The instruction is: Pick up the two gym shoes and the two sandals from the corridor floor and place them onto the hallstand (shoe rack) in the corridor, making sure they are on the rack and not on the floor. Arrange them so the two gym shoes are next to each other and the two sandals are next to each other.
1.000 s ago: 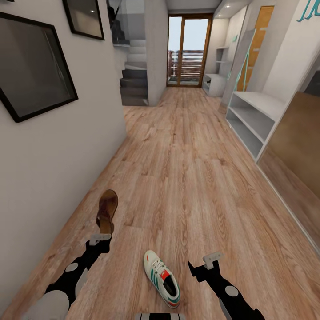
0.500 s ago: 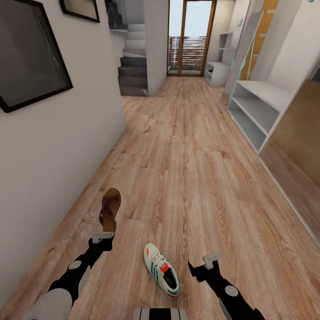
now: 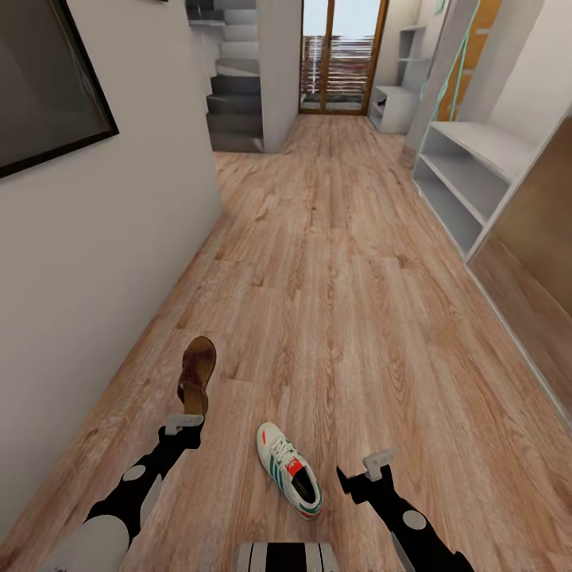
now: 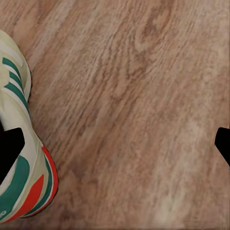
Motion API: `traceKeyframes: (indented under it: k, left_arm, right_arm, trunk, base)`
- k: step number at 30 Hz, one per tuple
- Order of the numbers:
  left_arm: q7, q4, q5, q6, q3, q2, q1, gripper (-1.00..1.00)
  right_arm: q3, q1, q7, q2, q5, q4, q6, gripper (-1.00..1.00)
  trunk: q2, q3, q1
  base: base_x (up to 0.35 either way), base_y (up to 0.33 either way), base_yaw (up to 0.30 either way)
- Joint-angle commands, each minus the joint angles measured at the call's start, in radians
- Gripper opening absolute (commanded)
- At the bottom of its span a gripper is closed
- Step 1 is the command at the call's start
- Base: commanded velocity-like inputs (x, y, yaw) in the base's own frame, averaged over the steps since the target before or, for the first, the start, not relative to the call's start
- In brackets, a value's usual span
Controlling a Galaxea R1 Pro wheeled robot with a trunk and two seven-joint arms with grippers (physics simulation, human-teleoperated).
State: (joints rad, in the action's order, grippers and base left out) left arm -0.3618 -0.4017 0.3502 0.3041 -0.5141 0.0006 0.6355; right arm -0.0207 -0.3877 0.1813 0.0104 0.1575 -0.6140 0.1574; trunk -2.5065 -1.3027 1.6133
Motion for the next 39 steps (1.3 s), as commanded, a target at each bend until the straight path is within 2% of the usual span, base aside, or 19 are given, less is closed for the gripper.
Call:
traceKeyframes:
  k: [1, 7, 18, 24, 26, 33, 34, 35, 39]
  left_arm:
    - [-0.006, 0.000, 0.007, 0.004, -0.009, -0.001, 0.001, -1.00]
    - [-0.006, 0.000, 0.006, 0.002, -0.008, -0.001, 0.002, -1.00]
    - [-0.006, -0.001, 0.006, 0.001, -0.007, -0.002, 0.006, -1.00]
    - [-0.009, -0.003, 0.005, -0.008, -0.004, -0.004, 0.035, -1.00]
    - [-0.011, -0.004, 0.005, -0.039, -0.002, -0.004, 0.064, -1.00]
    - [-0.016, -0.010, 0.007, -0.152, 0.004, -0.005, 0.123, -1.00]
    - [-0.016, -0.017, 0.007, -0.162, 0.010, -0.005, 0.128, -1.00]
    - [-0.016, -0.033, 0.007, -0.177, 0.033, -0.003, 0.132, -1.00]
    - [-0.015, -0.041, 0.007, -0.186, 0.054, -0.003, 0.136, -1.00]
  right_arm:
    - [0.002, 0.000, 0.002, 0.000, 0.009, 0.000, 0.003, 1.00]
    - [0.001, 0.000, 0.001, 0.001, 0.009, 0.001, 0.004, 1.00]
    - [0.001, 0.000, 0.001, 0.002, 0.008, 0.001, 0.004, 1.00]
    - [0.000, 0.000, 0.000, 0.003, 0.008, 0.001, 0.004, 1.00]
    - [0.000, 0.000, 0.000, 0.003, 0.008, 0.001, 0.004, 1.00]
    - [0.000, 0.000, 0.000, 0.003, 0.008, 0.002, 0.004, 1.00]
    - [0.000, 0.000, 0.000, 0.003, 0.008, 0.001, 0.004, 1.00]
    - [0.001, 0.000, 0.000, 0.003, 0.008, 0.001, 0.004, 1.00]
    - [0.001, 0.000, 0.000, 0.003, 0.008, 0.000, 0.004, 1.00]
  trunk:
    - [-0.001, -0.005, 0.000]
    - [-0.002, -0.028, 0.003]
    - [-0.005, -0.070, 0.008]
    - [-0.006, -0.094, 0.011]
    - [-0.006, -0.101, 0.011]
    - [-0.006, -0.101, 0.011]
    - [-0.006, -0.101, 0.011]
    - [-0.006, -0.101, 0.011]
    - [-0.006, -0.101, 0.011]
  base:
    - [0.000, 0.000, 0.000]
    - [0.000, 0.000, 0.093]
    - [0.000, 0.000, 0.253]
    - [0.000, 0.000, 0.274]
    - [0.000, 0.000, 0.273]
    - [0.000, 0.000, 0.154]
    - [0.000, 0.000, 0.035]
    - [0.000, 0.000, 0.011]
    - [0.000, 0.000, 0.025]
